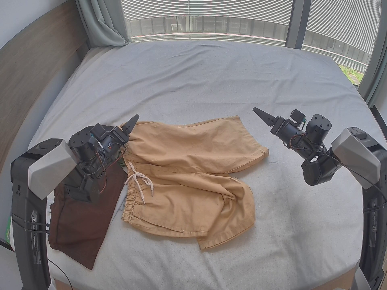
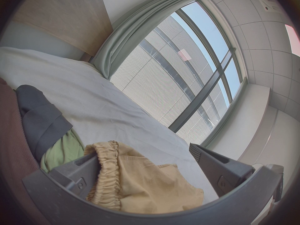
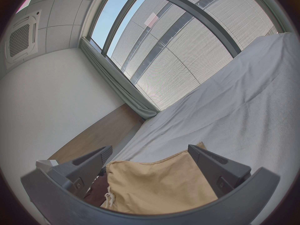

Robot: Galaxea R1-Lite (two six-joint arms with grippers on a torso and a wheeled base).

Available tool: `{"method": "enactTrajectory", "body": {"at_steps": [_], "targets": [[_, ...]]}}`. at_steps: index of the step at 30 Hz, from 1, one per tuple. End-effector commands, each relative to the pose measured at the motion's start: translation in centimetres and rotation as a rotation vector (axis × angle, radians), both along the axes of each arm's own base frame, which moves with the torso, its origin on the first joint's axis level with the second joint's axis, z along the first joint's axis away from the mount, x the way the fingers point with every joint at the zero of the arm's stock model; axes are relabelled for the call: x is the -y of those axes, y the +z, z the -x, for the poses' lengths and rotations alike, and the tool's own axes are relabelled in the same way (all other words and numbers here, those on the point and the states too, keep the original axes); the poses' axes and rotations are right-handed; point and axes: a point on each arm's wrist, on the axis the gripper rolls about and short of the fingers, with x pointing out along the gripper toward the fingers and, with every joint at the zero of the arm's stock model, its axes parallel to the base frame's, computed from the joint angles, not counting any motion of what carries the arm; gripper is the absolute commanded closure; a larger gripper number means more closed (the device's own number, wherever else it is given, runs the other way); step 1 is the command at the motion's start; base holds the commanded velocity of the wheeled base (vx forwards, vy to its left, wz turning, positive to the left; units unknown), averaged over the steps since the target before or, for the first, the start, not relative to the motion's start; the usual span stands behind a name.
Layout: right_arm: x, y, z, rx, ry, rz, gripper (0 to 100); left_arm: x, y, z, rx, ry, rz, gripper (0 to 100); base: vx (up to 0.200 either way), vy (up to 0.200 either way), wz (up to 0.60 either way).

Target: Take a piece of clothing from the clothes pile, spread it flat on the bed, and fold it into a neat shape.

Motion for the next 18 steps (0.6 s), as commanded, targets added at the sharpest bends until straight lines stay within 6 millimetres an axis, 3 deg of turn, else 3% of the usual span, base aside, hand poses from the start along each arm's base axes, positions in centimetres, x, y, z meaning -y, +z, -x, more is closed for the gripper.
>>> {"method": "enactTrajectory", "body": {"at_steps": [1,9,13,18], "targets": [[-0.8,3.6,3.1,0.034,0.030,-0.005,0,-0.4,0.5,0.8,-0.016,0.008,-0.002,0,0.000,0.000,0.00],[-1.2,3.8,6.1,0.016,0.050,0.001,0,-0.9,1.1,2.3,-0.026,0.016,-0.005,0,0.000,0.000,0.00],[-0.9,3.9,7.1,-0.001,0.048,0.007,0,-1.3,1.4,4.0,-0.062,0.015,-0.020,0,0.000,0.000,0.00],[-0.8,5.2,10.0,0.001,0.057,0.020,0,-2.2,2.8,7.2,-0.091,0.001,-0.061,0,0.000,0.000,0.00]]}}
